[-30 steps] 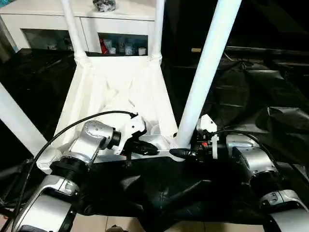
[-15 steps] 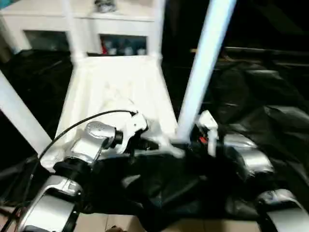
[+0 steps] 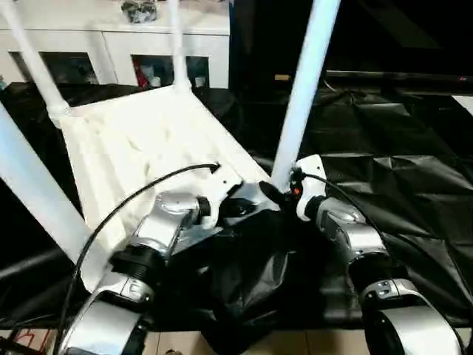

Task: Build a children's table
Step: Rotate leg to tighten

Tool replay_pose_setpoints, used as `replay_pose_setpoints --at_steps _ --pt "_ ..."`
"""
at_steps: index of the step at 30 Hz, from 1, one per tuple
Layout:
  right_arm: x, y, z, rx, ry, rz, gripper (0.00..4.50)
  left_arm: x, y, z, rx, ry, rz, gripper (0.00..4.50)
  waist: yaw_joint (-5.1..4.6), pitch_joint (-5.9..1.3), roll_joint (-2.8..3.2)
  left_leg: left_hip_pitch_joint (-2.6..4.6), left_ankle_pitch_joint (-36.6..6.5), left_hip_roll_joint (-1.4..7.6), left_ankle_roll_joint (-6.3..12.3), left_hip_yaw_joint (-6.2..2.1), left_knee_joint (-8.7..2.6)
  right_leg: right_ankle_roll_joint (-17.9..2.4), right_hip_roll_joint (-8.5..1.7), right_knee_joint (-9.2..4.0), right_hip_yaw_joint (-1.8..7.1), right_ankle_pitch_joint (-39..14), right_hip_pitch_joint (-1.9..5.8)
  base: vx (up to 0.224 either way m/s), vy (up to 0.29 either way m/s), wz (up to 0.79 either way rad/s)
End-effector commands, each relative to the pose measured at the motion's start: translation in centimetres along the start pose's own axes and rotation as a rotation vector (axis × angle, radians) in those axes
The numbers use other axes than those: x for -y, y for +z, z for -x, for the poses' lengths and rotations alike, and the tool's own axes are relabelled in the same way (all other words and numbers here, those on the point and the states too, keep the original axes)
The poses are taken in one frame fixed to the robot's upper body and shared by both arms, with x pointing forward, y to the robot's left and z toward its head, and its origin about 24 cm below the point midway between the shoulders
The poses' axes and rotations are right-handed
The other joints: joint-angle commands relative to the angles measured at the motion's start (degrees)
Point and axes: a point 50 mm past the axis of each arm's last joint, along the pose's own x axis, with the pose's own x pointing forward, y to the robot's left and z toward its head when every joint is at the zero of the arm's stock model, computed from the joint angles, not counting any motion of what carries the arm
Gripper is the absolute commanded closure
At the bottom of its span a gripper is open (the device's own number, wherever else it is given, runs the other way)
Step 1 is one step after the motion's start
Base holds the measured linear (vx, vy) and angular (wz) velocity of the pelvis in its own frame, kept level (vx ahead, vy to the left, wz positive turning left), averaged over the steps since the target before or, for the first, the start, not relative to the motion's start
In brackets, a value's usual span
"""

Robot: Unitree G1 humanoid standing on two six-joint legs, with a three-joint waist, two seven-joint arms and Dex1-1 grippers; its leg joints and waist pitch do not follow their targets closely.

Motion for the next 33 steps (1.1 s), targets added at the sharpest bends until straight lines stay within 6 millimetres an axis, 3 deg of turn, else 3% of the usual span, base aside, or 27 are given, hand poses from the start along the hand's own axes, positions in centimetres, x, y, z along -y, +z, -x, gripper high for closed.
replay_pose_setpoints --at_steps 1,11,13,19,24,33 --pt "-3.1 -3.0 -1.1 -0.127 0.121 -0.038 0.73 2.2 1.6 -1.6 0.045 -0.125 -0.067 4.50 0.09 -2.77 0.46 0.65 -20.15 1.47 -0.08 -0.99 -4.22 -10.92 -2.65 -5.34 1.89 -16.72 1.69 0.000 0.000 0.00" --pt "-0.9 -2.1 0.8 -0.105 0.196 0.048 0.60 0.9 1.3 -0.6 0.013 -0.052 -0.156 4.50 0.45 -2.88 0.39 0.76 -19.30 1.56 0.61 -0.81 -4.05 -11.15 -2.63 -5.20 1.99 -14.59 1.75 0.000 0.000 0.00" --pt "-0.3 -1.8 1.2 -0.098 0.191 0.048 0.58 1.1 1.5 -0.8 0.022 -0.068 -0.100 4.06 0.42 -2.88 0.42 0.53 -17.77 1.53 0.73 -0.76 -4.05 -11.99 -2.55 -4.86 1.94 -12.58 2.01 0.000 0.000 0.00" --pt "0.5 -1.8 1.9 -0.100 0.191 0.054 0.58 1.1 1.4 -1.2 0.006 -0.031 -0.105 3.59 0.36 -3.20 0.44 0.25 -14.78 1.49 1.79 -0.77 -3.73 -13.42 -2.51 -4.34 1.81 -6.68 2.50 0.000 0.000 0.00" --pt "0.5 -1.8 2.2 -0.100 0.207 0.055 0.58 0.5 0.4 -0.9 -0.074 -0.016 -0.116 3.59 0.33 -3.47 0.58 0.21 -11.06 1.38 3.70 -0.65 -3.34 -15.12 -2.44 -3.78 1.67 -0.04 2.89 0.000 0.000 0.00" --pt "0.6 -2.0 2.5 -0.109 0.210 0.064 0.58 -0.6 0.0 1.1 -0.143 0.044 -0.116 3.59 0.13 -3.21 0.88 0.47 -14.01 1.54 2.27 -0.68 -3.60 -15.11 -2.55 -4.18 1.71 -5.47 2.75 0.000 0.000 0.00"
